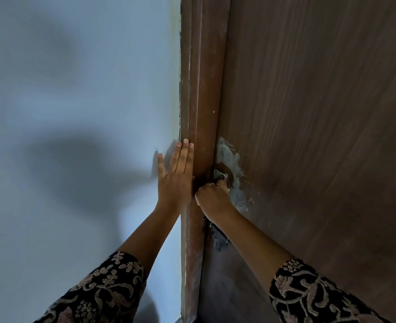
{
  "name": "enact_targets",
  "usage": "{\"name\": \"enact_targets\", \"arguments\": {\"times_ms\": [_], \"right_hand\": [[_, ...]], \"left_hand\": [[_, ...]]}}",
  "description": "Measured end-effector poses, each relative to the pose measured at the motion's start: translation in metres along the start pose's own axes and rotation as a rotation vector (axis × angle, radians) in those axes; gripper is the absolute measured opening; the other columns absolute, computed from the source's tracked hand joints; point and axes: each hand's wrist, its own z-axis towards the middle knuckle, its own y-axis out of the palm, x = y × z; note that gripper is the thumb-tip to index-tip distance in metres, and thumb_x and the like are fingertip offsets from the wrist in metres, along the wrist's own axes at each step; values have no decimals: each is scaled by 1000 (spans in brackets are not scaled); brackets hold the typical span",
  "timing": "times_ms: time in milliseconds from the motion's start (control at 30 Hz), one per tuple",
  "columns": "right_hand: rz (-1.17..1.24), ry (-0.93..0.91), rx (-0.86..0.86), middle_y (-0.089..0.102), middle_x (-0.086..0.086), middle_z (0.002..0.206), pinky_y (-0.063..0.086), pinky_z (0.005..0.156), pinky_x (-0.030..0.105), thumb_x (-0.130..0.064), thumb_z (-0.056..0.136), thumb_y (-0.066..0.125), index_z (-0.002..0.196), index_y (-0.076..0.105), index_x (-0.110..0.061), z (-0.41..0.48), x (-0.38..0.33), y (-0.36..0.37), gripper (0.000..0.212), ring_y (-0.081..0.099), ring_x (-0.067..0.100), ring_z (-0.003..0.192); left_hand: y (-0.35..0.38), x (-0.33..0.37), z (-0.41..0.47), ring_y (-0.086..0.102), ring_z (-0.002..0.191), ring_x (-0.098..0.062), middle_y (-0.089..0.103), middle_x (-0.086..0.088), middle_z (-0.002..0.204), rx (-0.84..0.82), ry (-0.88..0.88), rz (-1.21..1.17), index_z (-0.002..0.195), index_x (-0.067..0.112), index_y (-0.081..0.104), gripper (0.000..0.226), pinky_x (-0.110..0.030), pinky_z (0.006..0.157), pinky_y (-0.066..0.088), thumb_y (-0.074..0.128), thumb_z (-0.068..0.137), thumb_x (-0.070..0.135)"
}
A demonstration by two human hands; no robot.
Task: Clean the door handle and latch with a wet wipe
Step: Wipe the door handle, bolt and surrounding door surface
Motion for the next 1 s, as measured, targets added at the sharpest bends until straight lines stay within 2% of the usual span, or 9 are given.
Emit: {"name": "enact_targets", "arguments": {"times_ms": [100,233,367,500,633,767,833,933,1000], "right_hand": [[11,8,73,68,8,98,38,98,43,-12,95,46,98,66,-9,-1,2,2,21,62,26,98],[48,-41,132,73,6,77,55,74,32,-9,70,72,82,74,-13,-9,4,13,13,69,21,70],[122,49,137,72,8,73,52,50,19,-3,57,74,88,71,-4,-22,8,5,31,69,18,59],[402,150,73,66,13,111,51,80,28,4,90,48,116,61,-6,-23,21,-4,31,64,25,99],[376,360,364,72,9,87,54,58,22,-13,90,60,113,56,-11,-25,39,-6,24,71,18,73],[269,386,425,68,6,62,45,40,18,-13,71,80,93,63,-9,-17,41,-8,28,65,14,47],[235,398,362,71,9,71,50,46,21,-12,75,77,93,64,-8,-13,34,-7,23,69,16,57],[367,500,239,71,14,100,57,68,28,-12,94,52,112,53,-4,-9,23,-9,20,71,23,88],[434,576,247,69,15,105,57,72,29,-14,96,48,114,51,-3,-9,19,-7,21,70,23,94]], "left_hand": [[0,0,0,31,143,-24,35,-10,154,2,1,-14,148,7,31,81,-58,114,7,70,80,29],[-1,1,0,31,143,-25,35,-10,153,-19,-2,-6,147,8,31,81,-58,114,3,71,80,28],[-3,2,1,29,144,-26,32,-11,155,-26,-17,-34,149,6,26,84,-54,113,-11,70,77,14],[-6,2,1,28,144,-25,31,-11,155,-35,-7,-25,148,6,25,82,-56,114,-4,67,78,11],[-7,2,0,27,145,-24,30,-11,156,-31,-7,-20,149,6,25,81,-55,114,-7,66,79,12],[-7,6,1,31,143,-27,34,-12,153,-22,-14,-14,147,5,30,81,-58,110,5,69,77,15],[-7,5,1,30,143,-27,33,-12,154,-27,-12,-5,148,5,28,82,-58,111,2,69,78,18],[-6,3,0,30,143,-26,33,-12,154,-18,-8,18,147,6,29,79,-58,110,6,68,80,19],[-7,3,0,30,143,-26,33,-12,154,-7,-2,19,147,6,30,78,-59,110,10,67,81,19]]}}
